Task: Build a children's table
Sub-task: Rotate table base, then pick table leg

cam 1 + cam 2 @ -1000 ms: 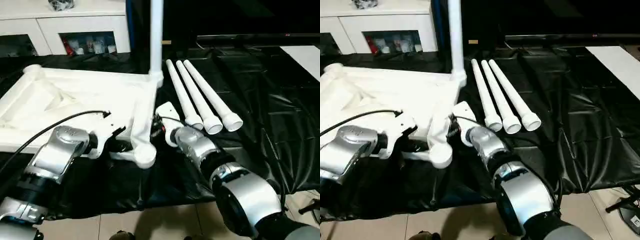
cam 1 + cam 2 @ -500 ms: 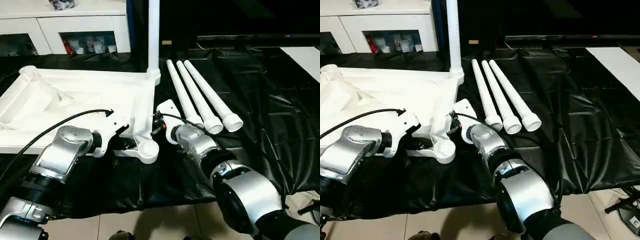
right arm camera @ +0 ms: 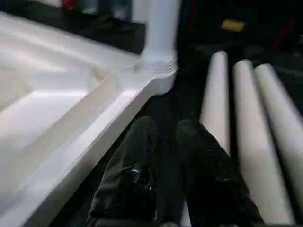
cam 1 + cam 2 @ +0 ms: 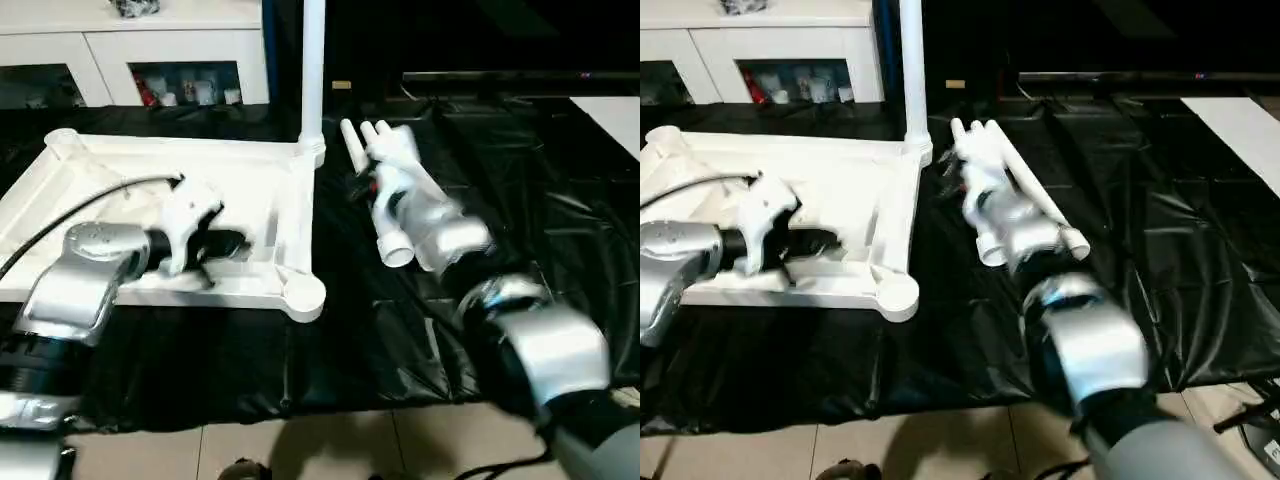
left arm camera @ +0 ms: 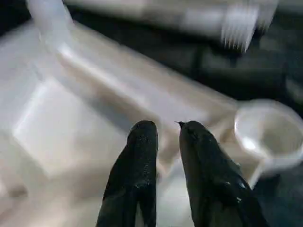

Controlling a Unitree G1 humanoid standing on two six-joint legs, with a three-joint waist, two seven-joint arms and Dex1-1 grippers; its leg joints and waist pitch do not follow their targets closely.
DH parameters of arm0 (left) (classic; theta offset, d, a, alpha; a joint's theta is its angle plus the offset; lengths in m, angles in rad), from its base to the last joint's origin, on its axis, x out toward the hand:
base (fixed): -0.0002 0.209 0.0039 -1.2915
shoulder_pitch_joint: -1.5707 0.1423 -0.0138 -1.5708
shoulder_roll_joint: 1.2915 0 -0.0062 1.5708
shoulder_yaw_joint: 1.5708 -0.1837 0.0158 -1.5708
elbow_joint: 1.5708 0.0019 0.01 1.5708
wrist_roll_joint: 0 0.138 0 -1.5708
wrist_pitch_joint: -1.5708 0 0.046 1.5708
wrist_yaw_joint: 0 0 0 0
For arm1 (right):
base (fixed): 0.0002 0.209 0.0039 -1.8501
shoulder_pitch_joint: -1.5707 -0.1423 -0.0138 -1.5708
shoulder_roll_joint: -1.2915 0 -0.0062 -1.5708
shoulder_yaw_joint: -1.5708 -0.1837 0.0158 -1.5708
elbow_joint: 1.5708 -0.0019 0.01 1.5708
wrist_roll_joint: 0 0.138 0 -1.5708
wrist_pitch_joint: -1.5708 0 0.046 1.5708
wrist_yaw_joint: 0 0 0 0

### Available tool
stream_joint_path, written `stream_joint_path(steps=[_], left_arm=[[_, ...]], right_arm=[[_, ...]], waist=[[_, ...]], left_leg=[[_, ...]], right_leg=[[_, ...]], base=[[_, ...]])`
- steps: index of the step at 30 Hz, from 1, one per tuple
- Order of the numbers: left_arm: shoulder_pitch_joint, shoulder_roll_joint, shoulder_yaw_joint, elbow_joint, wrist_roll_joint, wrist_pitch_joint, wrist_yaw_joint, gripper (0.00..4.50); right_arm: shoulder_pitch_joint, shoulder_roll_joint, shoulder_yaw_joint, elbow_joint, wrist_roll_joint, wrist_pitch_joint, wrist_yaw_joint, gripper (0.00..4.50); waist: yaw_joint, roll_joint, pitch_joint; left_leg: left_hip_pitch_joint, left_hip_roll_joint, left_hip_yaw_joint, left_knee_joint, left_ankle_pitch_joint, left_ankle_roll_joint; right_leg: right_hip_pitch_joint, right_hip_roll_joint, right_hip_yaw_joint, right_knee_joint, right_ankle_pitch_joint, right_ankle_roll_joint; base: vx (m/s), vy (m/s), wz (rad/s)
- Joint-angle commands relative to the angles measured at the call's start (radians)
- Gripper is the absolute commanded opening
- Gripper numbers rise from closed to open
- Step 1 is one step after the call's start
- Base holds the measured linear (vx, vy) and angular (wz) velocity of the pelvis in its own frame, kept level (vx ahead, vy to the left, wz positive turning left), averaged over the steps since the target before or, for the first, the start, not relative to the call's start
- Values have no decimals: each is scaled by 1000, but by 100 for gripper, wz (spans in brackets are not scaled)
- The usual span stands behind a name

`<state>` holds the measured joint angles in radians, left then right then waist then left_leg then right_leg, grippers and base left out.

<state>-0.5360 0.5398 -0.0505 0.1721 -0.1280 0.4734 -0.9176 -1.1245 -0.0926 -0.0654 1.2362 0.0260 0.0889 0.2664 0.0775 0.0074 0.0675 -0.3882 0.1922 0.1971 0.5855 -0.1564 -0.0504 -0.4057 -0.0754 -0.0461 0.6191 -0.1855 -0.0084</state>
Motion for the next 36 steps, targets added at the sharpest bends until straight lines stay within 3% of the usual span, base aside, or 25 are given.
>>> stream_joint_path(steps=[1,2,4,5,8,10,13,15,16,17,19,20,24,25,27,33,34,36], left_arm=[[-28,-17,20,-12,-10,-42,46,132],[-31,-30,26,-14,-8,-47,72,132],[-33,-40,32,-18,-8,-50,92,153],[-19,-48,45,-58,-22,-37,105,168],[43,-55,92,-215,-81,35,110,189],[57,-50,101,-247,-93,51,106,206],[107,-18,131,-351,-123,104,107,218],[132,3,147,-411,-147,135,111,256],[138,9,154,-428,-154,146,112,256],[146,18,166,-450,-163,164,112,266],[164,33,188,-501,-178,203,118,274],[178,44,205,-542,-191,231,123,296],[216,78,241,-610,-223,291,122,311],[227,88,253,-629,-229,304,125,318],[236,89,279,-654,-243,325,149,340],[235,65,307,-685,-250,337,199,383],[246,70,314,-701,-254,354,210,383],[267,83,319,-722,-256,369,212,383]], right_arm=[[-20,-6,-12,23,-1,24,-36,122],[-24,-8,-18,32,1,27,-49,124],[-27,-9,-23,39,4,30,-59,145],[-30,-10,-34,48,8,34,-71,159],[-39,-7,-57,72,19,43,-108,183],[-40,-5,-61,79,20,44,-122,197],[-42,-1,-77,87,31,47,-147,212],[-42,1,-83,92,31,45,-154,245],[-41,2,-83,93,30,45,-155,245],[-40,4,-82,96,27,45,-154,257],[-38,2,-81,102,13,43,-168,265],[-39,0,-77,104,4,41,-182,288],[-40,-6,-90,110,11,45,-189,310],[-40,-8,-93,111,10,44,-188,320],[-40,-12,-95,113,6,41,-187,340],[-41,-19,-100,117,1,44,-187,360],[-41,-20,-99,119,-4,52,-191,360],[-40,-25,-99,122,-9,66,-201,360]], waist=[[5,3,-80],[4,-2,-80],[7,-2,-80],[6,-10,-81],[12,-8,-84],[15,-10,-83],[21,-11,-82],[23,-19,-78],[24,-13,-76],[26,-17,-76],[26,-14,-74],[30,-21,-73],[32,-23,-68],[32,-27,-61],[34,-29,-57],[37,-34,-55],[34,-46,-54],[36,-46,-53]], left_leg=[[30,32,-15,-60,-227,-28],[28,32,-15,-61,-221,-29],[27,32,-16,-63,-227,-35],[27,32,-15,-63,-227,-35],[23,33,-16,-58,-187,-30],[23,32,-14,-57,-186,-24],[20,31,-16,-57,-200,-22],[19,32,-16,-59,-224,-27],[22,32,-17,-59,-249,-36],[23,32,-17,-60,-260,-43],[25,33,-17,-61,-282,-51],[24,34,-19,-63,-290,-59],[22,30,-19,-65,-304,-63],[21,30,-19,-67,-310,-62],[21,30,-19,-68,-311,-62],[21,29,-20,-68,-294,-68],[19,28,-18,-68,-281,-64],[16,29,-19,-66,-252,-56]], right_leg=[[40,-61,38,-56,-147,-230],[41,-59,38,-54,-139,-223],[41,-59,37,-54,-136,-212],[41,-58,37,-54,-133,-211],[42,-59,36,-42,-55,-227],[40,-57,35,-41,-43,-233],[40,-58,35,-41,-68,-223],[37,-57,35,-43,-108,-214],[33,-59,36,-46,-146,-207],[32,-58,36,-45,-168,-201],[28,-57,37,-48,-188,-194],[28,-59,37,-47,-199,-185],[24,-56,38,-49,-212,-170],[20,-54,38,-52,-218,-164],[18,-53,39,-52,-216,-159],[20,-52,39,-47,-178,-157],[20,-51,38,-47,-164,-159],[23,-53,39,-43,-139,-161]], base=[[0,0,0],[0,0,0],[0,0,0],[0,0,0],[0,0,0],[0,0,0],[0,0,0],[0,0,0],[0,0,0],[0,0,0],[0,0,0],[0,0,0],[0,0,0],[0,0,0],[0,0,0],[0,0,0],[0,0,0],[0,0,0]])
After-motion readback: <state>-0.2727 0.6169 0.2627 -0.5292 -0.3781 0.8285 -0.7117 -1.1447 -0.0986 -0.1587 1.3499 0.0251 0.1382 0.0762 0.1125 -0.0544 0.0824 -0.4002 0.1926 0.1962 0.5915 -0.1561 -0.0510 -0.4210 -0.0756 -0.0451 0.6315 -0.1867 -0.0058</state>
